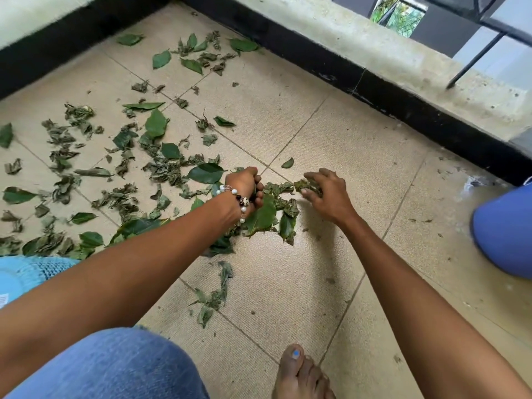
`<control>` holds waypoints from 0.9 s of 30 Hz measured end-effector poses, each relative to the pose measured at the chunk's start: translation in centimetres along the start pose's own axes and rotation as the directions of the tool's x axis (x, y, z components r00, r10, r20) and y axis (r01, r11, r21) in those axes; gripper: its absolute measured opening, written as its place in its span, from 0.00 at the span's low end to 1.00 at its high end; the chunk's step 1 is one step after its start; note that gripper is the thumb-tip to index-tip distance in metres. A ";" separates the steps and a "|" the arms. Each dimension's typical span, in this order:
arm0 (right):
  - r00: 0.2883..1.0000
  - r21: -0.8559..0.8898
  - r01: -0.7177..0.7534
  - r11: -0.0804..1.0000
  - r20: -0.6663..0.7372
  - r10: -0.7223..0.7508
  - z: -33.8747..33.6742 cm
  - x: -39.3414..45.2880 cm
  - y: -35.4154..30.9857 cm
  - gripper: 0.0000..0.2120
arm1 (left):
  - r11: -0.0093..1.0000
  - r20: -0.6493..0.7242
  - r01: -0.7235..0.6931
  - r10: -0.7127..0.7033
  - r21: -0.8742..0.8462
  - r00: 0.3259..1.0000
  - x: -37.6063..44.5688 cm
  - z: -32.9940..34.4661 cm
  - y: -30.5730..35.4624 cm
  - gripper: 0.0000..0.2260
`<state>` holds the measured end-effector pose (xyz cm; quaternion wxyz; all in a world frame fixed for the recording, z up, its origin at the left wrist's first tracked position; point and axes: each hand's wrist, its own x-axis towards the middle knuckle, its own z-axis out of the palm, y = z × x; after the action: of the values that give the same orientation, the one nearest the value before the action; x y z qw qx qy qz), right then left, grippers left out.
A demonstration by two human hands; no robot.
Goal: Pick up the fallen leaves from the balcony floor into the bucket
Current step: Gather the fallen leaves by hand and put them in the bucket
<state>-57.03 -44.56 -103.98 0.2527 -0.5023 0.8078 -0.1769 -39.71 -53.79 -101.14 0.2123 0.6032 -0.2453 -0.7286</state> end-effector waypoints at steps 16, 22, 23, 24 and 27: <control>0.869 -0.237 0.435 0.869 -0.141 -0.474 4.1 -4.9 0.4 0.10 | 1.000 0.027 0.008 -0.008 0.021 1.000 -0.6 1.2 -0.8 0.17; 0.965 0.464 -0.071 0.883 -0.191 0.178 1.4 -4.0 -2.2 0.06 | 1.000 0.053 0.021 -0.022 0.011 0.998 -1.3 2.5 -0.9 0.18; 0.948 0.637 -0.131 0.760 -0.143 0.283 0.8 -3.9 -2.9 0.07 | 1.000 0.064 0.010 -0.011 0.006 0.998 -1.3 2.7 -1.0 0.17; 0.938 0.760 -0.139 0.635 -0.105 0.331 0.3 -3.7 -3.6 0.07 | 1.000 0.069 -0.002 0.002 -0.001 0.998 -1.4 2.9 -1.1 0.16; 0.941 0.904 -0.066 0.423 -0.084 0.327 -0.5 -3.5 -6.0 0.08 | 0.999 0.096 0.042 -0.040 -0.018 0.995 -1.6 3.6 -1.5 0.15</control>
<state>-51.74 -43.97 -99.52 0.3942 -0.1695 0.6719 -0.6037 -42.98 -51.27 -100.22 0.1912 0.5702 -0.2355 -0.7634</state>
